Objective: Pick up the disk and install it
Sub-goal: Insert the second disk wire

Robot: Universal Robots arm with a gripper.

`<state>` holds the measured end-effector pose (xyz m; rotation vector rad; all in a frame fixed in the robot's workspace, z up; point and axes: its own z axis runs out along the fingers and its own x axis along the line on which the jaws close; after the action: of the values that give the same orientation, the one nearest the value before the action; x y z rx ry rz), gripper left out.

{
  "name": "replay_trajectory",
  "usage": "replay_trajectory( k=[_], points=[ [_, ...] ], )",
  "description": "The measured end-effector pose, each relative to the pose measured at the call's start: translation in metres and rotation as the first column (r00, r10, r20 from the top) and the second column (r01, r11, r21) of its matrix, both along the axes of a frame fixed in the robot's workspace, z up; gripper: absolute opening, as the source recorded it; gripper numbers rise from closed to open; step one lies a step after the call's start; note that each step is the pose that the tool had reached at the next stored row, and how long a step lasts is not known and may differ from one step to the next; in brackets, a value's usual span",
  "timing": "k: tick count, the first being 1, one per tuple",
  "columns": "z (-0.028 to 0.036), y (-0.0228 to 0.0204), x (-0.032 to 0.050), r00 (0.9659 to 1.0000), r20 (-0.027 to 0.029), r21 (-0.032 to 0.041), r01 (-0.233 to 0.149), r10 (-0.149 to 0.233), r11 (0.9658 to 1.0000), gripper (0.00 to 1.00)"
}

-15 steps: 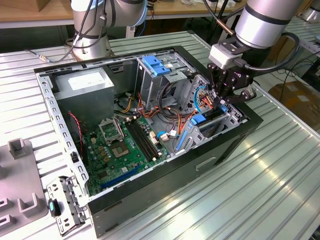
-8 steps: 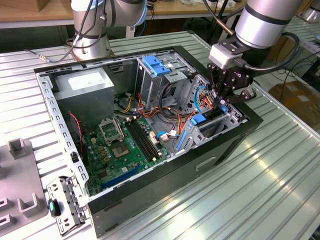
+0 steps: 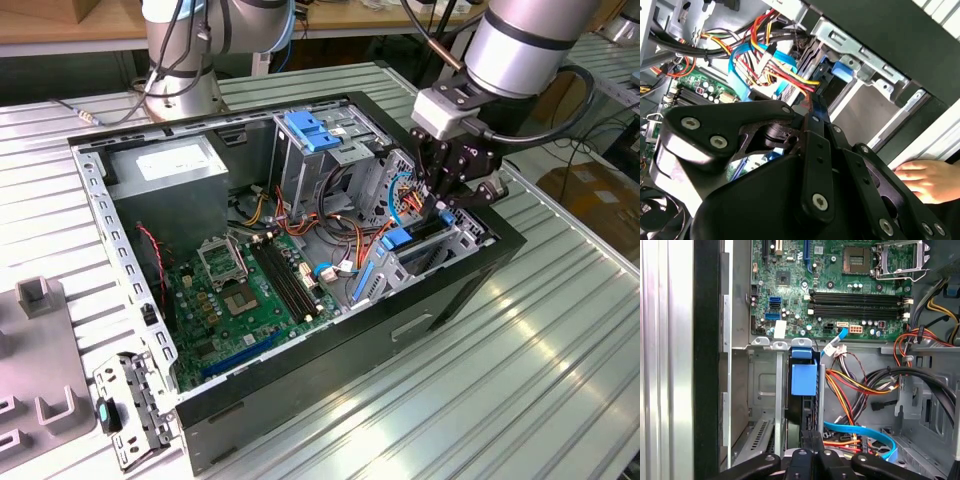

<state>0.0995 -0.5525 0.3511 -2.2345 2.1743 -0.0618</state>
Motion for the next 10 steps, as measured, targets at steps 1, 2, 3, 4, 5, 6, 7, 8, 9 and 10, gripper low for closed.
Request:
replay_trajectory(
  k=[1, 2, 3, 4, 5, 6, 7, 8, 9, 10],
  points=[
    [0.0005, 0.0, 0.0, 1.0, 0.0, -0.0002, 0.0, 0.0, 1.0, 0.11],
    [0.0017, 0.0001, 0.0, 1.0, 0.0, -0.0003, 0.0, 0.0, 1.0, 0.11],
    [0.0028, 0.0, -0.0001, 1.0, 0.0, -0.0001, 0.0, 0.0, 1.0, 0.11],
    [0.0051, 0.0, -0.0001, 1.0, 0.0, -0.0001, 0.0, 0.0, 1.0, 0.11],
    [0.0063, 0.0, -0.0001, 1.0, 0.0, -0.0001, 0.0, 0.0, 1.0, 0.11],
    [0.0077, 0.0, -0.0001, 1.0, 0.0, -0.0001, 0.0, 0.0, 1.0, 0.11],
    [0.0104, 0.0, -0.0001, 1.0, 0.0, -0.0001, 0.0, 0.0, 1.0, 0.11],
    [0.0126, 0.0, -0.0001, 1.0, 0.0, -0.0001, 0.0, 0.0, 1.0, 0.11],
    [0.0148, 0.0, -0.0001, 1.0, 0.0, -0.0001, 0.0, 0.0, 1.0, 0.11],
    [0.0217, 0.0, -0.0001, 1.0, 0.0, 0.0001, 0.0, 0.0, 1.0, 0.11]
  ],
)
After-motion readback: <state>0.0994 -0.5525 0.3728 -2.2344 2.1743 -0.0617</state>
